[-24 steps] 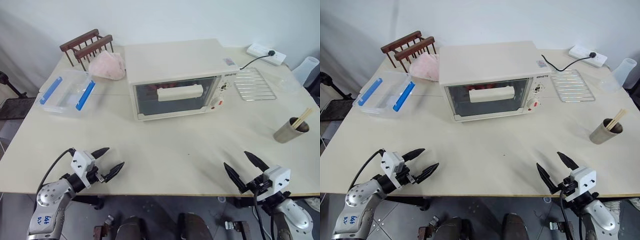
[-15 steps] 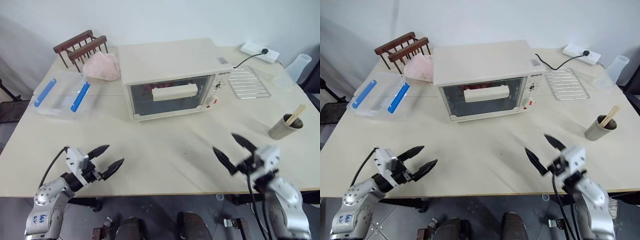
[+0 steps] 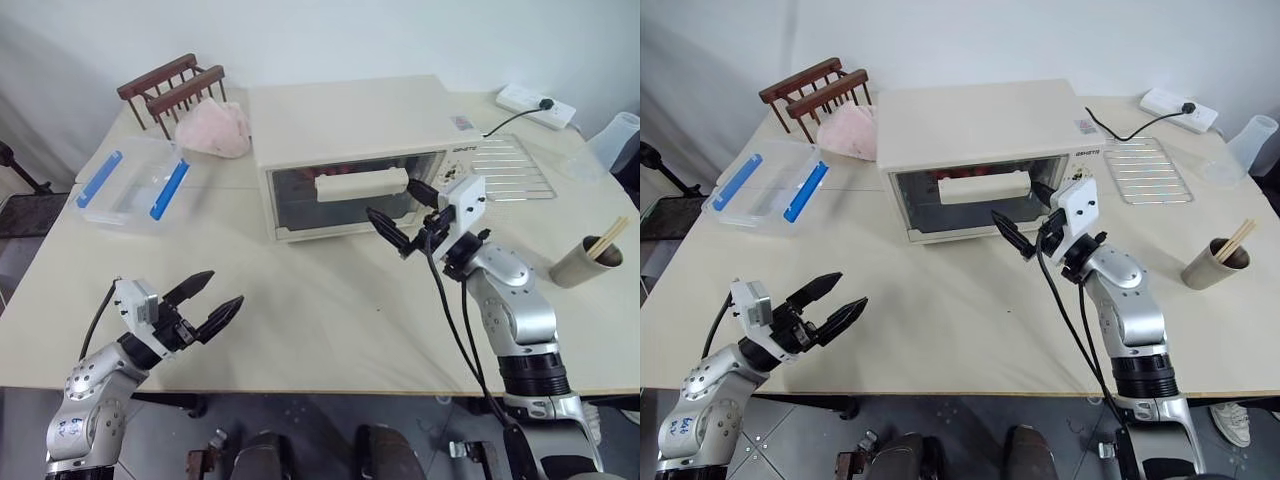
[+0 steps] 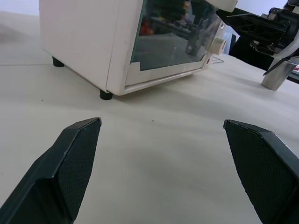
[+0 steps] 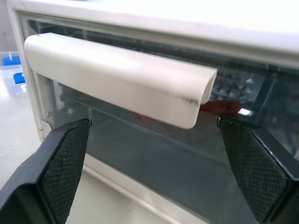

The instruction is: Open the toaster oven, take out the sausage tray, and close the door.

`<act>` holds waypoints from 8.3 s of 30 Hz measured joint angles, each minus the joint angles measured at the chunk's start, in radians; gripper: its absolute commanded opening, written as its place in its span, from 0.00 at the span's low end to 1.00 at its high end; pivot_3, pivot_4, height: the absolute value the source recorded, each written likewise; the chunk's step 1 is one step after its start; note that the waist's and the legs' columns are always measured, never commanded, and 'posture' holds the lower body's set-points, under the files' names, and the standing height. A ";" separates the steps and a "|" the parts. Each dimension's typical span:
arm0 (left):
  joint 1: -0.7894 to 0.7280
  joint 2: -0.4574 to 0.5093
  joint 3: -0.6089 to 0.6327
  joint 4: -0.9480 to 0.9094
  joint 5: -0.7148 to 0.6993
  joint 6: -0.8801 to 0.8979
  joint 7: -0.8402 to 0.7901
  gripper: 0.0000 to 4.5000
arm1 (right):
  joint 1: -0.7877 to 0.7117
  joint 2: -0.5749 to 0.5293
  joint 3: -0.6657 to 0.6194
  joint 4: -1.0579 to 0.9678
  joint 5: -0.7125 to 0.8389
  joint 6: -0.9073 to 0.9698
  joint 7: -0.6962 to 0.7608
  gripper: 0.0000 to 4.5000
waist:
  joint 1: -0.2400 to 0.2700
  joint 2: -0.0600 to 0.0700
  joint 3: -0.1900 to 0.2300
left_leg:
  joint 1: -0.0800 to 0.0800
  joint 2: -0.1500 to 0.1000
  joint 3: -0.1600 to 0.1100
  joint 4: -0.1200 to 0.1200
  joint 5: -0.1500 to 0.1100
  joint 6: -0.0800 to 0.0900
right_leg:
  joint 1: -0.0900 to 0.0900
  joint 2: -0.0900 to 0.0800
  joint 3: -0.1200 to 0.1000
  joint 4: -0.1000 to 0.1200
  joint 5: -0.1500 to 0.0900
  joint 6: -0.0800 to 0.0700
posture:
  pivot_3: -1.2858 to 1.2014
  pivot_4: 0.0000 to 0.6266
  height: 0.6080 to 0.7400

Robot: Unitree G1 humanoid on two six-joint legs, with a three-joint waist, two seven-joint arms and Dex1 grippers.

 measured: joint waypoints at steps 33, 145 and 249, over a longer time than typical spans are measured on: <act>-0.058 -0.002 -0.040 0.035 0.006 0.003 -0.057 0.99 | 0.040 -0.017 -0.024 0.034 -0.008 -0.218 0.157 1.00 | -0.001 0.000 0.000 | 0.001 0.001 0.001 0.001 0.000 -0.001 | 0.001 0.000 -0.002 0.000 0.000 0.000 | 0.52 0.24 1.00; -0.250 0.004 -0.091 0.150 0.116 -0.036 -0.164 1.00 | -0.368 0.012 0.431 0.423 -1.002 -0.185 -0.397 0.12 | -0.031 -0.002 0.002 | -0.008 0.002 0.004 0.002 0.003 -0.003 | -0.014 0.003 0.001 0.009 0.000 0.001 | 0.52 0.24 1.00; -0.693 -0.088 0.146 0.432 -0.579 1.418 0.452 0.15 | 0.240 -0.368 0.181 -0.357 -0.783 -0.506 0.059 0.00 | 0.002 -0.005 0.002 | -0.011 0.001 -0.002 0.011 0.005 -0.003 | -0.011 0.003 0.000 0.012 0.000 0.001 | 0.52 0.24 1.00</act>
